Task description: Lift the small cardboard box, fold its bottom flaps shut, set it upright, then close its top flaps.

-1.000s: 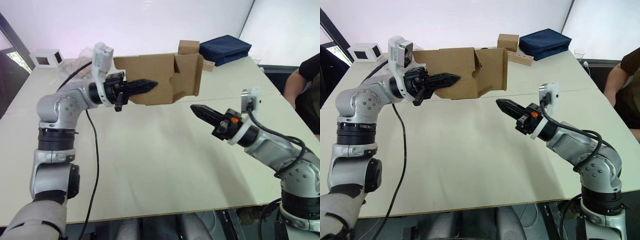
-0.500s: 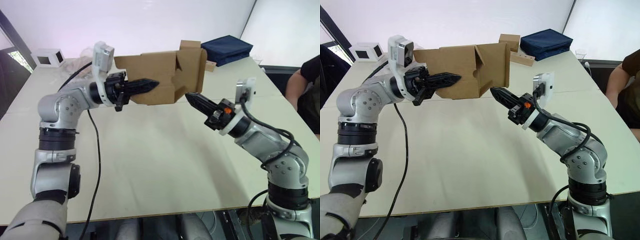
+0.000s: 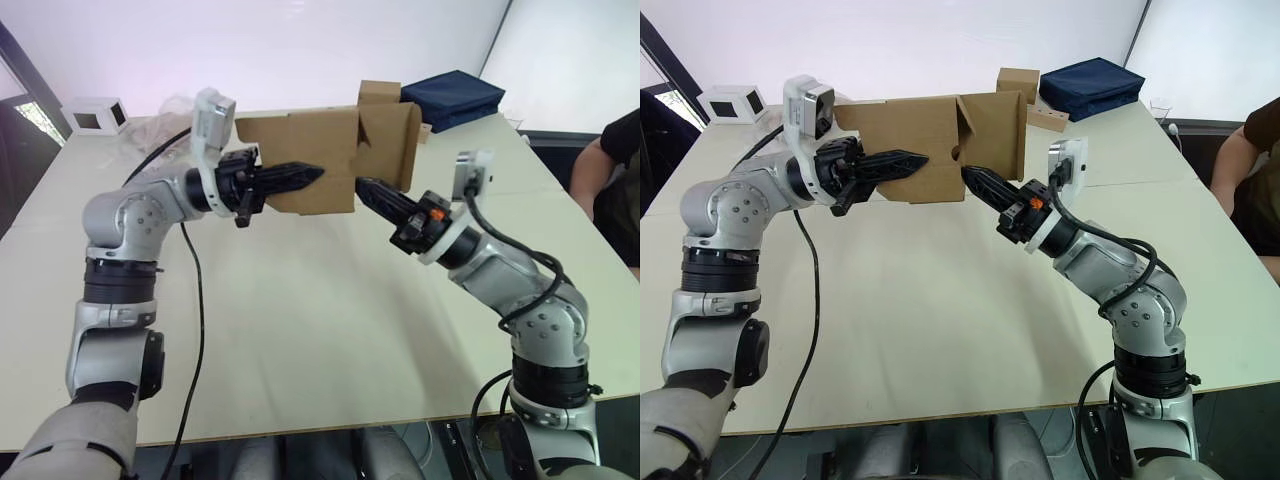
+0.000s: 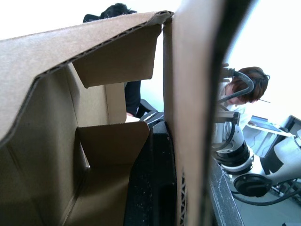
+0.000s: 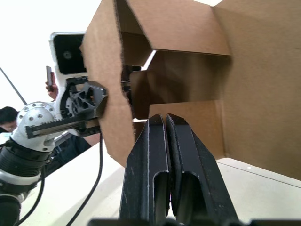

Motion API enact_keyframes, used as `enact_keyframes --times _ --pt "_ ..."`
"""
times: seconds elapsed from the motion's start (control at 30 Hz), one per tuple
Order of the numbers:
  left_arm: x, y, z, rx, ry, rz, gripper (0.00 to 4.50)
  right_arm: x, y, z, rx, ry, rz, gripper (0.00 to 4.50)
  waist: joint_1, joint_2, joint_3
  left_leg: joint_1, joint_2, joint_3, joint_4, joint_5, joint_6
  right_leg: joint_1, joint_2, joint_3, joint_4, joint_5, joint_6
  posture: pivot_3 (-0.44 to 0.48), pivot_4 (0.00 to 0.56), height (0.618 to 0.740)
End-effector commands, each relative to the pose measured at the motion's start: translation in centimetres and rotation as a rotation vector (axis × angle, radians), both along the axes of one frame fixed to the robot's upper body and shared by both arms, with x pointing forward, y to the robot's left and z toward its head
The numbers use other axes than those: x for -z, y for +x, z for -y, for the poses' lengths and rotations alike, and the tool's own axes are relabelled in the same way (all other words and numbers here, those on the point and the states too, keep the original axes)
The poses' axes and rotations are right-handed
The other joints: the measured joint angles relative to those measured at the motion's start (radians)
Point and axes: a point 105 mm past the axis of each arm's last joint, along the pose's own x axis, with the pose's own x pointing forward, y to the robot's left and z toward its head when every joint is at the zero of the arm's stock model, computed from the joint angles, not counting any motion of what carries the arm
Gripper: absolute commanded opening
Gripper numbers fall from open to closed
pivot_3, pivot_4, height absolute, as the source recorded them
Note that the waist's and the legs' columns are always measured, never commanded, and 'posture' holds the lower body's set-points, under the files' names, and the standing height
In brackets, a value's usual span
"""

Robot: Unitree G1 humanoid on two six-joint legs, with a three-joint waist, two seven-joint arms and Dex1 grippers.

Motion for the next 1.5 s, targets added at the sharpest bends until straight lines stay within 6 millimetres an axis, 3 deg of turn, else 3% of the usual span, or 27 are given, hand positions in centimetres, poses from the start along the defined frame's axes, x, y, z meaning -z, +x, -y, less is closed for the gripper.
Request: enact_keyframes --times 0.03,0.37,0.7,0.9,1.03,1.13,1.27,1.5 --pt "-0.9 -0.7 0.1 0.019 -0.014 0.044 0.00 -1.0 -0.7 -0.6 -0.038 0.010 0.049 0.06 0.000 0.000 0.000 0.000 0.000 0.000 0.000 0.000 0.000 0.000 0.000 0.000 0.000 0.000 0.000 0.000 0.150 0.740" --pt "-1.2 -0.5 -0.2 0.008 -0.021 0.050 0.00 -1.0 -0.9 -0.7 -0.040 0.001 0.049 0.06 0.000 0.000 0.000 0.000 0.000 0.000 0.000 0.000 0.000 0.000 0.000 0.000 0.000 0.000 0.000 0.000 0.150 0.740" --pt "-1.1 -0.9 -0.7 0.005 0.001 0.057 0.00 -1.4 -2.1 1.4 -0.060 -0.047 0.050 0.06 0.000 0.000 0.000 0.000 0.000 0.000 0.000 0.000 0.001 0.000 0.000 0.000 0.000 0.000 0.000 0.000 0.150 0.740" --pt "-1.3 -1.5 -1.3 0.010 0.032 0.077 0.00 -2.1 -3.8 5.4 -0.104 -0.014 -0.025 0.06 0.009 0.000 0.000 0.000 0.000 0.000 0.000 -0.001 0.002 0.000 -0.001 0.000 -0.001 0.000 0.000 0.000 0.150 0.740" --pt "-1.6 -2.1 -1.5 0.021 0.041 0.083 0.00 -2.7 -2.6 8.7 0.030 0.071 -0.046 0.06 0.014 0.000 0.000 0.000 0.000 0.000 0.000 -0.002 0.003 0.001 0.000 0.000 0.000 0.000 0.000 0.000 0.150 0.740" --pt "-1.9 -3.0 -1.3 0.046 0.031 0.082 0.00 -2.3 0.0 11.4 0.240 0.088 -0.030 0.06 0.017 0.000 0.000 0.000 0.000 0.001 0.000 -0.002 0.003 0.001 0.000 0.000 0.000 0.000 0.000 0.000 0.150 0.740" --pt "-2.0 -3.5 -0.8 0.062 0.027 0.082 0.00 -1.6 2.4 10.9 0.314 0.096 -0.028 0.06 0.021 0.001 0.000 0.001 0.000 0.001 0.000 -0.002 0.003 0.001 0.000 0.001 0.000 0.000 0.000 0.000 0.150 0.740" --pt "-2.3 -3.2 -0.6 0.052 0.015 0.080 0.00 -1.9 3.0 7.6 0.221 0.113 0.003 0.06 0.023 0.001 0.001 0.000 0.001 0.001 0.000 0.000 0.000 0.000 0.000 0.000 0.000 0.000 0.000 0.000 0.150 0.740"
